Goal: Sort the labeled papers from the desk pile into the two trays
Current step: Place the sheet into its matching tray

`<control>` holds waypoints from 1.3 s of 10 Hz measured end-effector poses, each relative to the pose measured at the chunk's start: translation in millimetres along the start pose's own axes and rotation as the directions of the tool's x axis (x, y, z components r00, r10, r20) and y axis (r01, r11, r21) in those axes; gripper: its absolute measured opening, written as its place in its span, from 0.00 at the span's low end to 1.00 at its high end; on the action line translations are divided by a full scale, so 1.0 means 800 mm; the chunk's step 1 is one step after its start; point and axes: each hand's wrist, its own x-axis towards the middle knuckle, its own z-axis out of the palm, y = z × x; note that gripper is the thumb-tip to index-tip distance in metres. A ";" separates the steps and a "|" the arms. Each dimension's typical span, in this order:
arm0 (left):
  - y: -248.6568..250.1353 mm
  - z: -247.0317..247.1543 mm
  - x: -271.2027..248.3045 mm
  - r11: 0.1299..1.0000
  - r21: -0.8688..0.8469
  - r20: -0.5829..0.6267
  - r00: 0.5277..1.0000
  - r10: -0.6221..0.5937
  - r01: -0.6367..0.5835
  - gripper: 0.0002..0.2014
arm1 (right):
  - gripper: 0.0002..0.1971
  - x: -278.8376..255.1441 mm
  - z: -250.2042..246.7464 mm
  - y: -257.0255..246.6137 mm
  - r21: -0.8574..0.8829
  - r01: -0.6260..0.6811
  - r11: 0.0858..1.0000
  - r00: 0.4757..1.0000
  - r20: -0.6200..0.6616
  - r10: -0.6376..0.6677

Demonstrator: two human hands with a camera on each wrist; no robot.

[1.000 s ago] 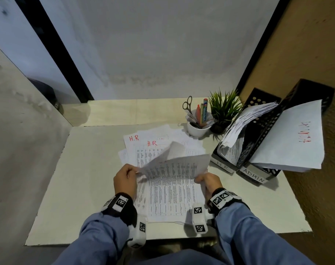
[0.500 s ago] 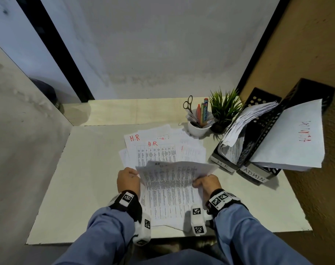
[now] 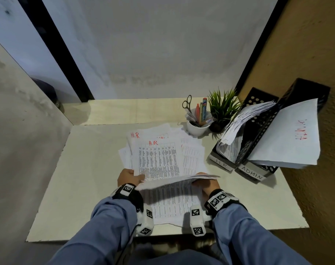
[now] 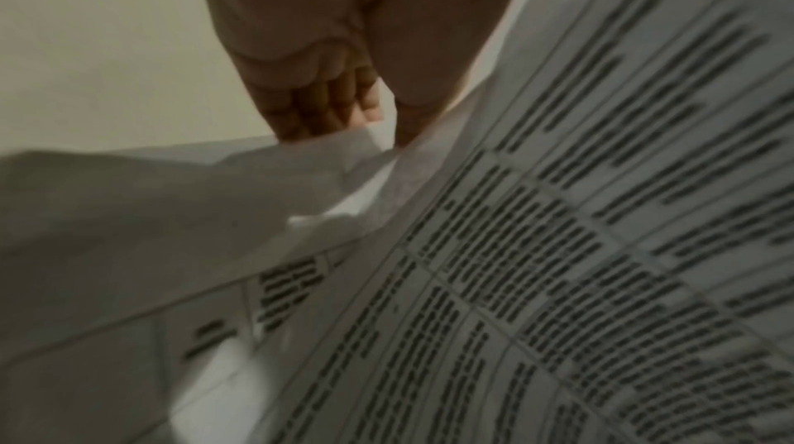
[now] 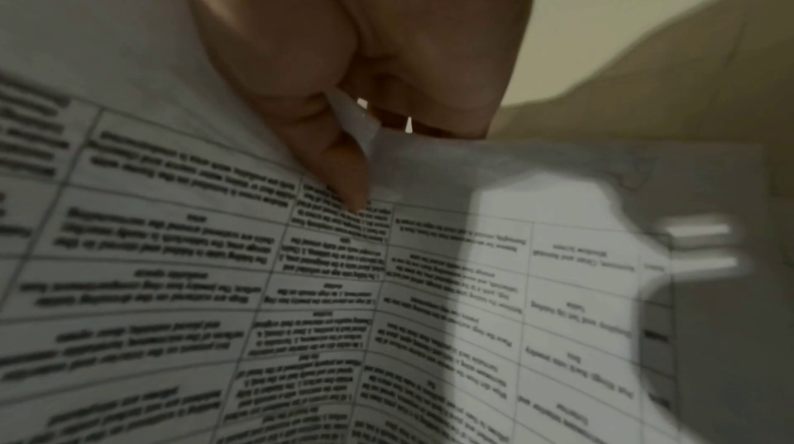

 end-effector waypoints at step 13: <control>0.108 -0.035 -0.080 0.616 -0.605 -0.174 0.839 0.515 -0.504 0.14 | 0.11 -0.145 0.010 -0.154 0.279 0.597 0.752 0.803 -0.198 -0.563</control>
